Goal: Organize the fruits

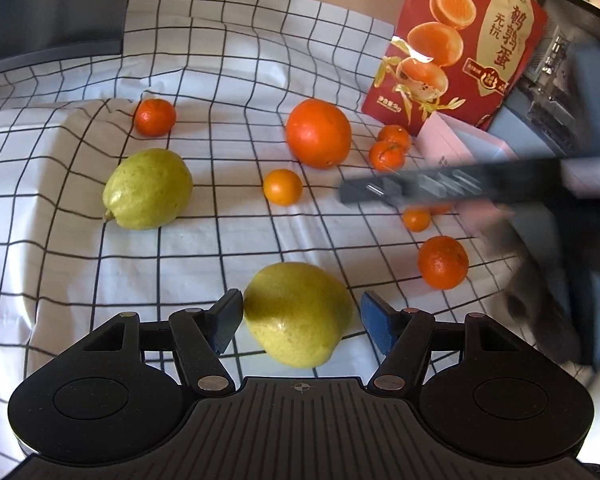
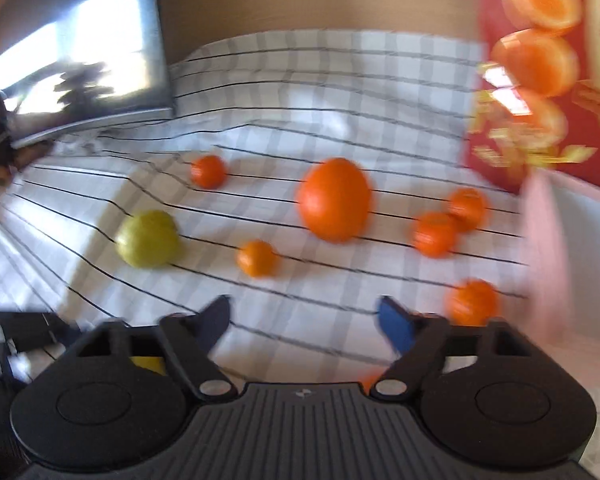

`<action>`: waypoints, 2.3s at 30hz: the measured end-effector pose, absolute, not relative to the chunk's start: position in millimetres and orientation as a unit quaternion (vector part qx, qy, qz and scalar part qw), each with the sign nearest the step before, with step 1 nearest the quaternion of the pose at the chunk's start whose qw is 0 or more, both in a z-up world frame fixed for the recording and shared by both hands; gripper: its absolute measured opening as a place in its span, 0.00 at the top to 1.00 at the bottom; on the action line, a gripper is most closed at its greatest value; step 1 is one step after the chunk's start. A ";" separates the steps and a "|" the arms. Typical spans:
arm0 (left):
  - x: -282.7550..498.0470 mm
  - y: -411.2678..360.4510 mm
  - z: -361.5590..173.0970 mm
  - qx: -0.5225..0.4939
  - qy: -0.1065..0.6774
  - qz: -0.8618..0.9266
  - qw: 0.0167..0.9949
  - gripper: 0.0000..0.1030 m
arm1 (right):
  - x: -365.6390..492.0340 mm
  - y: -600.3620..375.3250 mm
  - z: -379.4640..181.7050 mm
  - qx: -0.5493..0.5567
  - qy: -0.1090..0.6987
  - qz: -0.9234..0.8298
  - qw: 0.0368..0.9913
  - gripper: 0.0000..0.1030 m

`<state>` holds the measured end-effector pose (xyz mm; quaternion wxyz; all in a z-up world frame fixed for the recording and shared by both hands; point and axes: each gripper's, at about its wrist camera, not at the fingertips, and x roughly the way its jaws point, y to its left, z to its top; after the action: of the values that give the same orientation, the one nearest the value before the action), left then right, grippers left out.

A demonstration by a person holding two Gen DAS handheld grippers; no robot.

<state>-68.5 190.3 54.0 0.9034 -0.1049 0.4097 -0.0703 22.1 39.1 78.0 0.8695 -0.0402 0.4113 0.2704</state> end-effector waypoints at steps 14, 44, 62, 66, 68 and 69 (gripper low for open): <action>-69.1 211.6 50.6 -0.183 0.418 -0.064 0.888 0.32 | 74.3 113.4 38.1 -0.114 0.443 0.309 0.834 0.69; -27.5 160.7 56.2 -0.133 0.408 -0.131 0.894 0.31 | -64.0 -23.8 36.9 -0.081 0.452 0.177 0.871 0.69; -32.7 180.9 41.9 -0.109 0.435 -0.020 0.893 0.33 | -70.1 -37.3 29.6 -0.072 0.436 0.147 0.885 0.33; -30.2 183.5 37.1 -0.114 0.443 -0.021 0.889 0.33 | -71.9 -38.9 28.3 -0.069 0.433 0.146 0.887 0.30; -29.5 184.0 36.5 -0.113 0.446 -0.023 0.888 0.33 | -71.7 -39.9 27.6 -0.066 0.433 0.145 0.887 0.28; -28.3 182.7 36.1 -0.112 0.446 -0.024 0.887 0.33 | -72.2 -40.6 27.4 -0.067 0.432 0.146 0.887 0.27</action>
<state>-28.3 182.7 36.1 0.8875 -0.1117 0.4465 -0.0238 -72.2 -40.6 27.4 0.8873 -0.0665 0.4325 0.1458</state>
